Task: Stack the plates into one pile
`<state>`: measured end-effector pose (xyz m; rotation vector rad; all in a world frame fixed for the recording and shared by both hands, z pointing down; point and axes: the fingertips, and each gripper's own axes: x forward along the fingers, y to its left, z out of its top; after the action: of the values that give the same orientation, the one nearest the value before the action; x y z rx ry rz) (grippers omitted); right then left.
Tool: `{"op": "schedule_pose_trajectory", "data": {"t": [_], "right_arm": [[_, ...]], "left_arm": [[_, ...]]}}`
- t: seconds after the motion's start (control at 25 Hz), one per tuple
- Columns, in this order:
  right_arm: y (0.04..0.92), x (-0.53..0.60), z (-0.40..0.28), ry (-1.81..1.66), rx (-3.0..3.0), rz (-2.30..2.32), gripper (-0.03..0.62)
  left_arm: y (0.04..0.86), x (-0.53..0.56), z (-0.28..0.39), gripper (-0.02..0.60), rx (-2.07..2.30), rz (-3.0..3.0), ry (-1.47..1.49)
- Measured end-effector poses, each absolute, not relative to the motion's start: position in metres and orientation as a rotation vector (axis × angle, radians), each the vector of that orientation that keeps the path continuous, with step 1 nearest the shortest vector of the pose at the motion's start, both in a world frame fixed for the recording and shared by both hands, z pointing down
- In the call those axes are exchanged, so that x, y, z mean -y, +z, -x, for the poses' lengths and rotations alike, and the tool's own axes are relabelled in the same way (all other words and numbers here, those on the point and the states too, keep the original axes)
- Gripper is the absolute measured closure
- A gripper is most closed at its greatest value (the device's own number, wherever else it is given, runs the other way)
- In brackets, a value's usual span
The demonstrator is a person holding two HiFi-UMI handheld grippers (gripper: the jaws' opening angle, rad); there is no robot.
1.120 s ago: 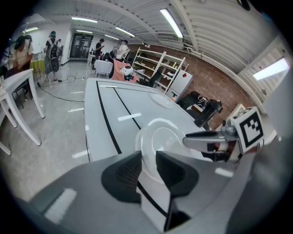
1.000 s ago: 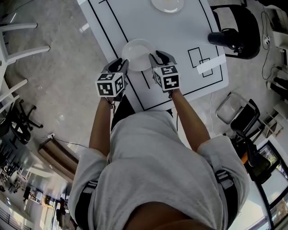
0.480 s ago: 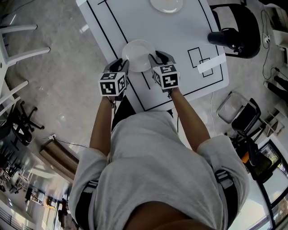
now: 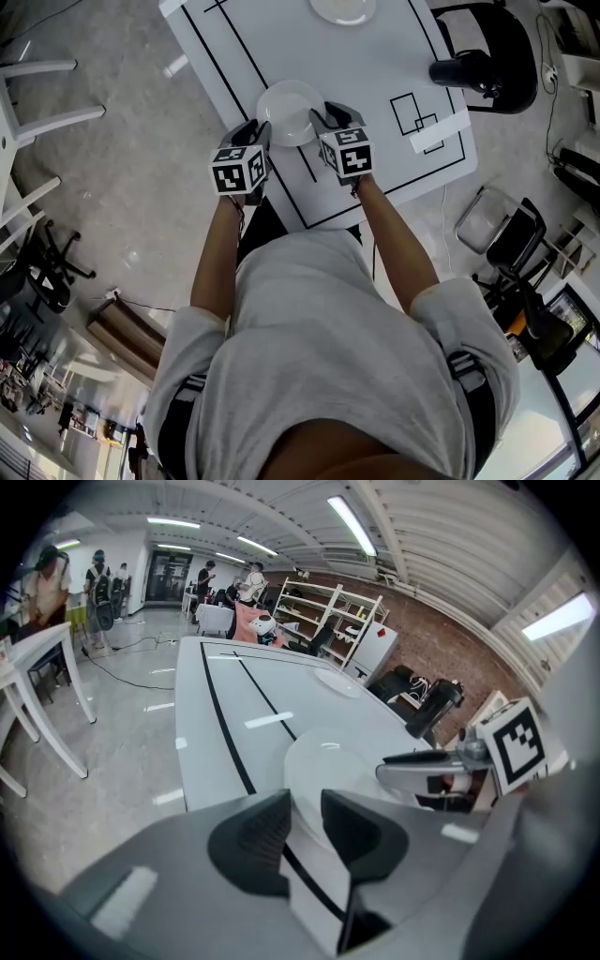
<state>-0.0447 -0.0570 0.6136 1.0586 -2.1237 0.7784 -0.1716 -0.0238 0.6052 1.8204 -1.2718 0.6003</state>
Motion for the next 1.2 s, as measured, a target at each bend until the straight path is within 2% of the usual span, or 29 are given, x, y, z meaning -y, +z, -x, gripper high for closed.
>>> {"op": "schedule_pose_trajectory", "data": {"t": [0.08,0.24,0.32,0.52,0.92,1.2], "right_arm": [[0.610,0.056,0.045,0.794,2.140,-1.082,0.398],[0.582,0.053,0.033,0.731,2.143,-1.221,0.411],[0.559,0.043,0.026,0.693,2.143,-1.306,0.462],[0.503,0.006,0.012,0.570,2.176,-1.477,0.594],[0.416,-0.085,-0.005,0.373,2.318,-1.571,0.594],[0.393,-0.151,-0.036,0.411,2.333,-1.702,0.594]], "left_arm": [[0.600,0.022,0.181,0.481,1.329,-1.824,0.595],[0.574,0.017,0.200,0.537,1.458,-1.875,0.581],[0.552,0.011,0.200,0.578,1.473,-1.953,0.555],[0.509,-0.006,0.186,0.578,1.460,-2.192,0.585],[0.461,-0.072,0.129,0.578,1.360,-2.334,0.446],[0.421,-0.126,0.086,0.578,1.330,-2.467,0.439]]}}
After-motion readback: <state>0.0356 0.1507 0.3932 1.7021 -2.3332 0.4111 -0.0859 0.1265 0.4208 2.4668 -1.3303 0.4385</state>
